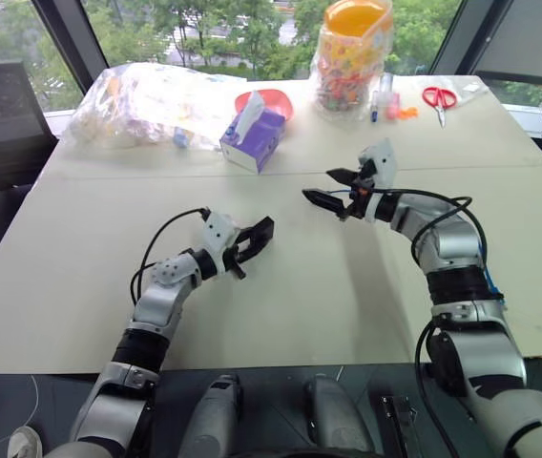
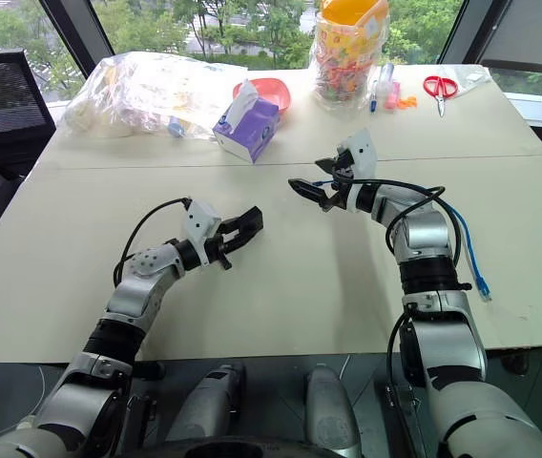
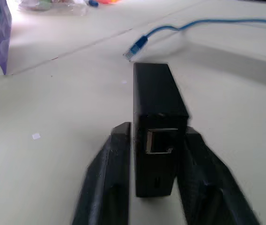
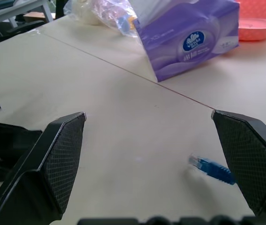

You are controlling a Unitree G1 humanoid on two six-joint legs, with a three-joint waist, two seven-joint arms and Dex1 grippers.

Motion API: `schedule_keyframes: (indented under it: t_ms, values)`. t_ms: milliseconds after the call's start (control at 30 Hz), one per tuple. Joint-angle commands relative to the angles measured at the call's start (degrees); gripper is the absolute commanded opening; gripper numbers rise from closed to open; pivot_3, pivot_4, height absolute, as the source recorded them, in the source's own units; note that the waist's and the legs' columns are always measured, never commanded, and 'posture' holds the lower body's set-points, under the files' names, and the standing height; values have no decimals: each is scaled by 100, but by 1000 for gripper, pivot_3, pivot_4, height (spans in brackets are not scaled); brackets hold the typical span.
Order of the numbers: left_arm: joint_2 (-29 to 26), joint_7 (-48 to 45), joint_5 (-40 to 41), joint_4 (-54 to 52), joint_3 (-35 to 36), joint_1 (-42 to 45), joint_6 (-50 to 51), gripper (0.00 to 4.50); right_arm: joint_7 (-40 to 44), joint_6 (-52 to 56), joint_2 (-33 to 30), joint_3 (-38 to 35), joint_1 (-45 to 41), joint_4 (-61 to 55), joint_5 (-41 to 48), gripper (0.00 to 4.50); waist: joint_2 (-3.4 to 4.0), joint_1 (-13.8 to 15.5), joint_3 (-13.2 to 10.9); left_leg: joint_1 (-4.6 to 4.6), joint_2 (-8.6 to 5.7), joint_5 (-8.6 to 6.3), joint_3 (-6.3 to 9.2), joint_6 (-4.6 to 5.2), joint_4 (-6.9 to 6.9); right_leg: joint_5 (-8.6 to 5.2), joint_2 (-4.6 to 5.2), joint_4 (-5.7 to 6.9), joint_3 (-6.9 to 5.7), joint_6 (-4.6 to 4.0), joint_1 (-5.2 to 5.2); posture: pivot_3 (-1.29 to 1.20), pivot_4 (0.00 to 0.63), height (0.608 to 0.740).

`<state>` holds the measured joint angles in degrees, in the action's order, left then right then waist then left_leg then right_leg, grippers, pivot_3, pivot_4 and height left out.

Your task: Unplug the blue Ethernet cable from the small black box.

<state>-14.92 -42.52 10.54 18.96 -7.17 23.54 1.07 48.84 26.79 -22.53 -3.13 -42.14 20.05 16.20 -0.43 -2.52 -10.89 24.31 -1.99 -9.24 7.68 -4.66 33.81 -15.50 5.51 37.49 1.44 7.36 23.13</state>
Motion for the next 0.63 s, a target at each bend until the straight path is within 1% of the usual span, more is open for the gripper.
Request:
schedule_keyframes:
  t_ms: [33,133,367,467,600,633]
  values:
    - [-39,-21,-4,-52,51,-92,47,3177,-20,315,-62,-27,182,-626,224,4500,1,0,1,-2,0,-1,0,1,4,0,0,0,0,0,-4,0,150,726]
    - [-108,-47,51,-168,107,-159,118,4478,-38,419,-124,18,389,-809,208,4500,1,-1,1,-2,0,-1,0,1,7,0,0,0,0,0,-7,0,150,726]
    - [-601,13,391,-1275,536,-662,798,4478,-97,642,-267,54,955,-1314,241,4500,1,-10,1,-2,3,-4,0,6,3,0,0,0,0,0,-1,0,150,726]
    - [-882,171,472,-1844,875,-984,969,4478,-88,729,-354,43,1232,-1538,265,4500,1,6,1,1,2,-4,-1,6,6,-1,1,0,0,-2,-2,0,150,726]
    - [-1169,378,946,-2807,1481,-1587,1658,4478,-185,742,-440,23,1696,-1849,270,4500,1,16,1,3,3,-5,0,6,6,-7,2,-9,0,-13,-5,0,150,726]
    - [-1194,444,1000,-3005,1541,-1694,1775,4478,-209,732,-445,2,1760,-1880,280,4500,1,16,1,4,3,-6,0,7,5,-10,3,-13,0,-19,-5,0,150,726]
